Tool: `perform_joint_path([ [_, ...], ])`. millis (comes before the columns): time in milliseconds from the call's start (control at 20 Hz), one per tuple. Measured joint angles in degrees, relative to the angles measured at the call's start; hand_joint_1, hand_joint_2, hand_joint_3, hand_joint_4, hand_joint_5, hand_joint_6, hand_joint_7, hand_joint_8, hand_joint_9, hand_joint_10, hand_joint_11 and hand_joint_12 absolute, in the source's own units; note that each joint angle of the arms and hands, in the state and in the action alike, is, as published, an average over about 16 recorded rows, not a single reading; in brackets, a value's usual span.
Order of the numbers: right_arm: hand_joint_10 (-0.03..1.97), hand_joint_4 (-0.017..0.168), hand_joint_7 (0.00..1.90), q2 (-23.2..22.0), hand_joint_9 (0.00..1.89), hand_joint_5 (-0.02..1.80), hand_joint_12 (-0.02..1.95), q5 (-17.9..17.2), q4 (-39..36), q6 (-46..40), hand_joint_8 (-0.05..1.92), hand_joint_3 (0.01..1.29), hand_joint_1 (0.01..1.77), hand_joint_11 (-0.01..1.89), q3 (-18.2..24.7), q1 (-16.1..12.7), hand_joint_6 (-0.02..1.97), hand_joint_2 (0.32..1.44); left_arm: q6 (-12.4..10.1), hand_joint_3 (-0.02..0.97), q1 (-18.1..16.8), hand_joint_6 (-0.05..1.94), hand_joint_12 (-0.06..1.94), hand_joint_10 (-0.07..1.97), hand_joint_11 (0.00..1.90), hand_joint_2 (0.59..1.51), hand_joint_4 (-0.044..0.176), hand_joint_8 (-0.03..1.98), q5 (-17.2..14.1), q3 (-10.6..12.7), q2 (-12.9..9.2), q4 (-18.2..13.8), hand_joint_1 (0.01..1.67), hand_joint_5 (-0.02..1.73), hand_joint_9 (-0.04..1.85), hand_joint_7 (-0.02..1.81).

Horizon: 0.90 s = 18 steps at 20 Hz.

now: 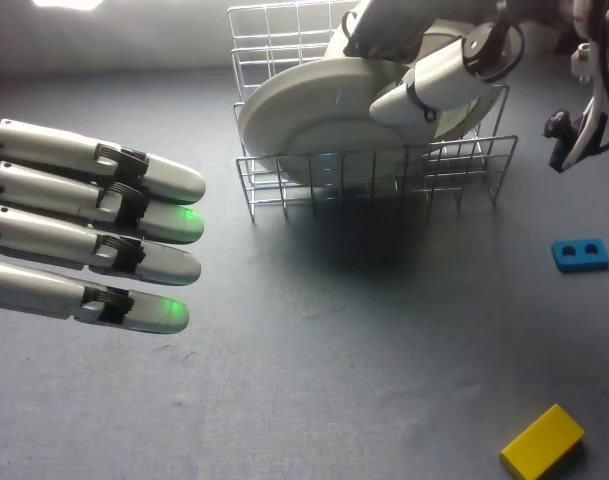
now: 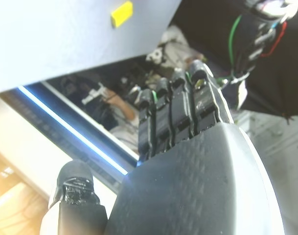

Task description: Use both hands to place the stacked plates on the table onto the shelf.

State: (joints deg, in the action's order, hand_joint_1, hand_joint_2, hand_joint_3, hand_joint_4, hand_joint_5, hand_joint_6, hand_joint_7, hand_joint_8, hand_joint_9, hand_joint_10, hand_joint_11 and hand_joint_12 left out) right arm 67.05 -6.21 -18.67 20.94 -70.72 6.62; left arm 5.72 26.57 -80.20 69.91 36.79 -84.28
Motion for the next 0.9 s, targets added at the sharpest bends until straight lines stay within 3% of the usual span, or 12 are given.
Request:
perform_joint_path([
  [200, 0.01, -0.008, 0.96, -1.13, 0.90, 0.87, 0.85, -0.57, -0.05, 0.18, 0.02, 0.01, 1.04, 0.54, 1.52, -1.14, 0.01, 1.07, -0.05, 0.000, -0.20, 0.01, 0.26, 0.01, 0.02, 1.138, 0.008, 0.01, 0.05, -0.56, -0.16, 0.38, 0.01, 0.26, 0.15, 0.21],
  [600, 0.01, -0.004, 0.89, -4.96, 0.85, 0.83, 0.84, -2.61, -0.24, 1.88, 0.02, 0.01, 0.92, 0.47, 6.07, -4.14, 0.00, 1.07, -0.31, 0.001, -0.58, 0.01, 0.31, 0.02, 0.03, 1.148, 0.008, 0.01, 0.02, -0.65, -0.72, 1.19, 0.02, 0.28, 0.19, 0.24],
  [750, 0.21, -0.002, 0.90, -6.96, 0.85, 0.85, 1.00, -3.59, -0.84, 2.75, 0.17, 0.01, 0.76, 0.51, 8.27, -4.96, 0.13, 1.06, -0.37, 0.000, -0.60, 0.09, 0.59, 0.26, 0.15, 1.167, 0.008, 0.20, -0.07, -0.62, -0.91, 1.22, 0.03, 0.39, 0.30, 0.37],
  [900, 0.56, -0.001, 0.95, -9.47, 0.91, 0.90, 1.21, -5.11, -2.42, 3.56, 0.51, 0.01, 0.59, 0.64, 10.89, -5.28, 0.45, 1.06, -0.44, -0.001, -0.61, 0.39, 0.89, 0.59, 0.37, 1.177, 0.017, 0.53, -0.14, -0.63, -1.08, 1.19, 0.04, 0.58, 0.53, 0.59],
])
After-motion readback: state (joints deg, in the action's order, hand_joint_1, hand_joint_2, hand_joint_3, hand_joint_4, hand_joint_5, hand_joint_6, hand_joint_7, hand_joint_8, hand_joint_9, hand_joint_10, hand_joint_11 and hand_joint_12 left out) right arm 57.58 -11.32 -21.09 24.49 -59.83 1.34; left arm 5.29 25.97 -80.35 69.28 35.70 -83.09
